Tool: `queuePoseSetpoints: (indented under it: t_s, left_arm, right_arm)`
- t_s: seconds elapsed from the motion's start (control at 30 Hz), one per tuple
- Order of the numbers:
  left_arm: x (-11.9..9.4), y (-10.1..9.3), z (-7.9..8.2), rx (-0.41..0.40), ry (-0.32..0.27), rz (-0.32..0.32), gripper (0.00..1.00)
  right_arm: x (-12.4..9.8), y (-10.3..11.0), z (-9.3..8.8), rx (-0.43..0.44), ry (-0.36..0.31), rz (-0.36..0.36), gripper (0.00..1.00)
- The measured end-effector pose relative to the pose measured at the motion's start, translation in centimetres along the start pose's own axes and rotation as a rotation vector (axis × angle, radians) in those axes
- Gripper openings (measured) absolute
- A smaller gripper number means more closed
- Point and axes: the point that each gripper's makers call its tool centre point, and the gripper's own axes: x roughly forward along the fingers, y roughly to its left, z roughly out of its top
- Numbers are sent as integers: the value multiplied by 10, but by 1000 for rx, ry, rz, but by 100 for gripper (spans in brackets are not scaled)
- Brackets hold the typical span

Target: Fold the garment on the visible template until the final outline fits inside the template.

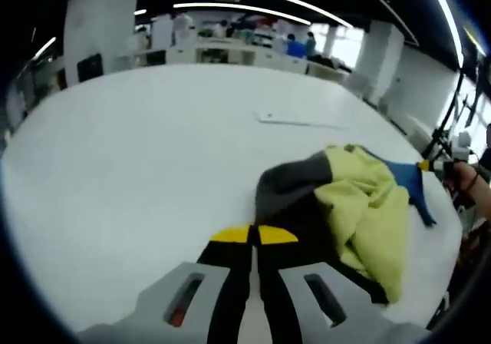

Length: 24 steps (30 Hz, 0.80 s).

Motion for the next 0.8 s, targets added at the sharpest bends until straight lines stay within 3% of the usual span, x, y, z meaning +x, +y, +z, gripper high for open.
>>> queuePoseSetpoints:
  t_s: [0.33, 0.57, 0.67, 0.8]
  left_arm:
    - [14, 12, 1, 38, 40, -10, 0]
    - [14, 13, 2, 37, 40, 17, 0]
    - [10, 14, 2, 58, 34, 38, 7]
    - [2, 7, 5, 64, 1, 31, 14]
  right_arm:
    - [19, -18, 8, -8, 9, -28, 0]
    - [20, -11, 6, -3, 12, -16, 0]
    - [15, -7, 7, -4, -1, -23, 1]
    - [8, 4, 7, -20, -9, -5, 21]
